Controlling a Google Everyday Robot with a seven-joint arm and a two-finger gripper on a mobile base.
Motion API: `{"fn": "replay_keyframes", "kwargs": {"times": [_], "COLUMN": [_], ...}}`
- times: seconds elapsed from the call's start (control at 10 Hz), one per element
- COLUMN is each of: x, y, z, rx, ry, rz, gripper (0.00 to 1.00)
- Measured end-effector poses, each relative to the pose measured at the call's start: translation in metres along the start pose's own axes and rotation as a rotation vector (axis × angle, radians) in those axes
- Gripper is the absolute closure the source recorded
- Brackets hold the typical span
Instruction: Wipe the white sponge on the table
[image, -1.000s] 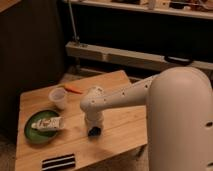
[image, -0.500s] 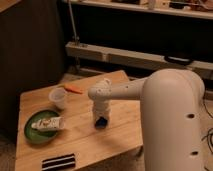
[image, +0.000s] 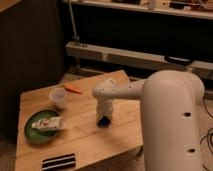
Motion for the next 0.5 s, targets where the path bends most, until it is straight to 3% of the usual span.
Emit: {"fn": "replay_keyframes", "kwargs": {"times": [0.2,0.5], "x": [0.000,0.004], "y": [-0.002,-0.041], "z": [0.000,-0.004], "rx": [0.001,0.023], "ry": [0.000,-0.011], "rz": [0.002,0.067], "gripper": [0.67,0.67]}}
